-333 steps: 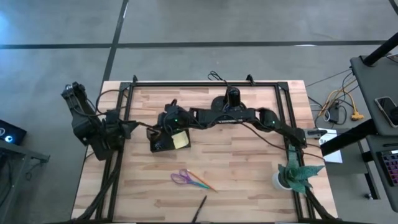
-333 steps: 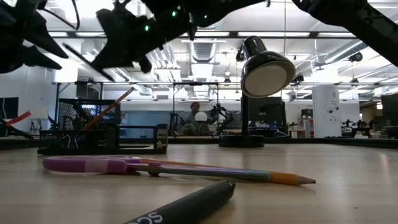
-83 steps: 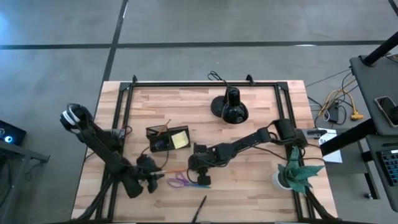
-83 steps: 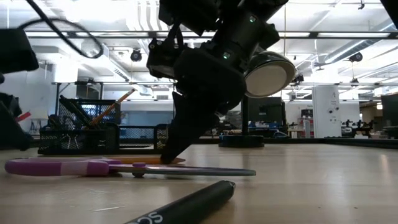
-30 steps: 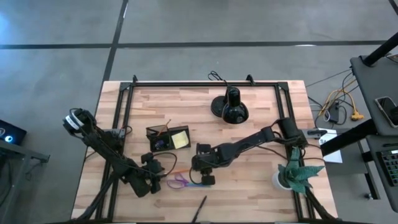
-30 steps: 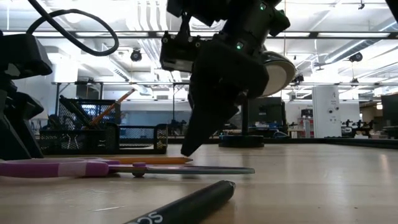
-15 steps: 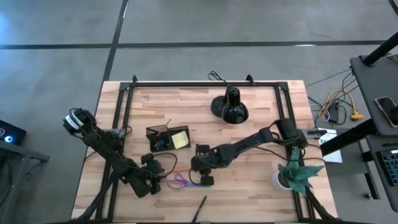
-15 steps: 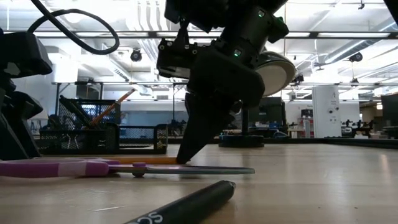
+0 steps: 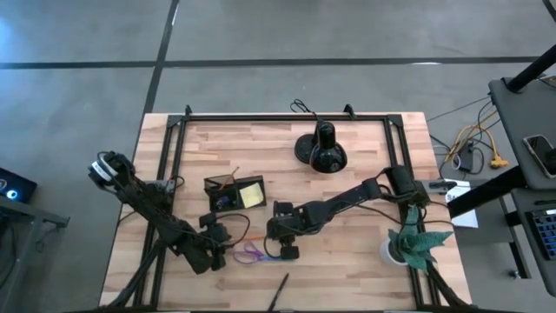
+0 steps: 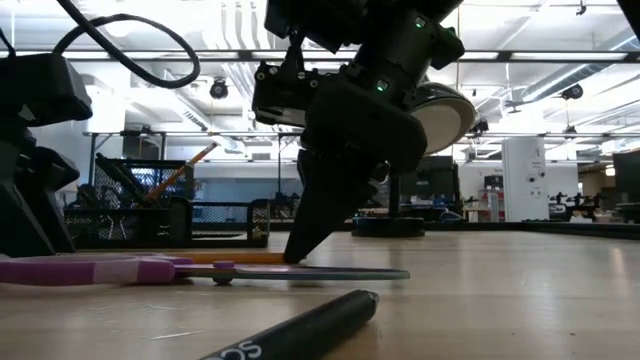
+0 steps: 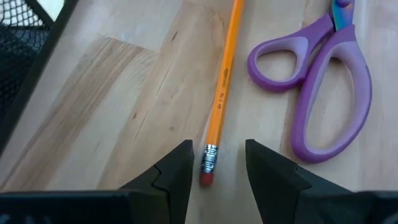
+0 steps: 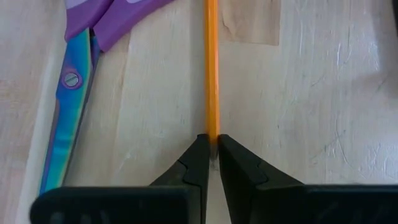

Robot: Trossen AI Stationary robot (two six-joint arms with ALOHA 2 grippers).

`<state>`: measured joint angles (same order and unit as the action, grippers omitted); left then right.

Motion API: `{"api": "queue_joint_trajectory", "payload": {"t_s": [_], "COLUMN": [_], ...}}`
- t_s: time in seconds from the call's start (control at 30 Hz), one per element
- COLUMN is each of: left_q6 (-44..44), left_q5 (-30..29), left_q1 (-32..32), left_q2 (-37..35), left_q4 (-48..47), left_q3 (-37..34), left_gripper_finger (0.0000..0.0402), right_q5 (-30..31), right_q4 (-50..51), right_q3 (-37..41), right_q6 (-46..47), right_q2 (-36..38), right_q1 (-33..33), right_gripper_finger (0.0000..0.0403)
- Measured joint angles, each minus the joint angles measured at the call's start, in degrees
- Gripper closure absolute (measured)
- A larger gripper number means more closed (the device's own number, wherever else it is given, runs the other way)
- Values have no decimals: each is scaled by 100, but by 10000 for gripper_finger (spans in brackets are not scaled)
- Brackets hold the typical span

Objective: Pick and place office supplies into organizer
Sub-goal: Put the yellow pencil into the black desk organizer

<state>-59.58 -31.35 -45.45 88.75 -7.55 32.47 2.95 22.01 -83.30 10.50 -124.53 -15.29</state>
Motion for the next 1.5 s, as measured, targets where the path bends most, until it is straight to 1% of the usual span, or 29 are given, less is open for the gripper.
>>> {"api": "queue_joint_trajectory", "payload": {"t_s": [0.07, 0.13, 0.2, 0.37, 0.43, 0.57, 0.73, 0.8, 0.9, 1.0, 1.2, 1.33, 1.5], "left_q6": [166, 295, 322, 347, 355, 360, 714, 742, 751, 745, 790, 796, 794], "left_q5": [36, 56, 113, 264, 388, 554, 620, 638, 604, 526, 224, 183, 136], "left_q1": [9, 10, 13, 24, 58, 135, 204, 229, 249, 246, 246, 249, 247], "left_q2": [22, 68, 110, 193, 187, 131, -48, -98, -198, -305, -522, -563, -562], "left_q4": [-4, -22, -52, -86, -48, -78, -338, -655, -1265, -1445, -1617, -1635, -1731], "left_q3": [-4, -8, -12, -20, -20, 15, 262, 407, 580, 656, 758, 773, 813], "left_gripper_finger": [275, 289, 310, 379, 392, 395, 398, 399, 400, 400, 401, 396, 398], "right_q5": [2, 2, 6, 12, 24, 25, 47, 236, 705, 947, 933, 942, 917], "right_q4": [-5, -6, -8, -15, -20, -36, -53, -59, -46, 3, 204, 190, 183], "right_q3": [2, 2, 4, 6, 7, 10, 17, 21, 32, 43, 39, 39, -78], "right_q6": [0, 0, 0, -1, -1, -2, -4, -6, -8, -20, 96, 255, 280], "right_q2": [0, 0, 0, 2, 7, 7, 30, 63, 126, 190, 221, 250, 308], "right_q1": [0, 0, 2, 2, 2, 2, 2, -3, -28, -15, -35, -22, -35], "right_gripper_finger": [376, 376, 376, 376, 376, 376, 376, 376, 376, 376, 376, 376, 355]}}
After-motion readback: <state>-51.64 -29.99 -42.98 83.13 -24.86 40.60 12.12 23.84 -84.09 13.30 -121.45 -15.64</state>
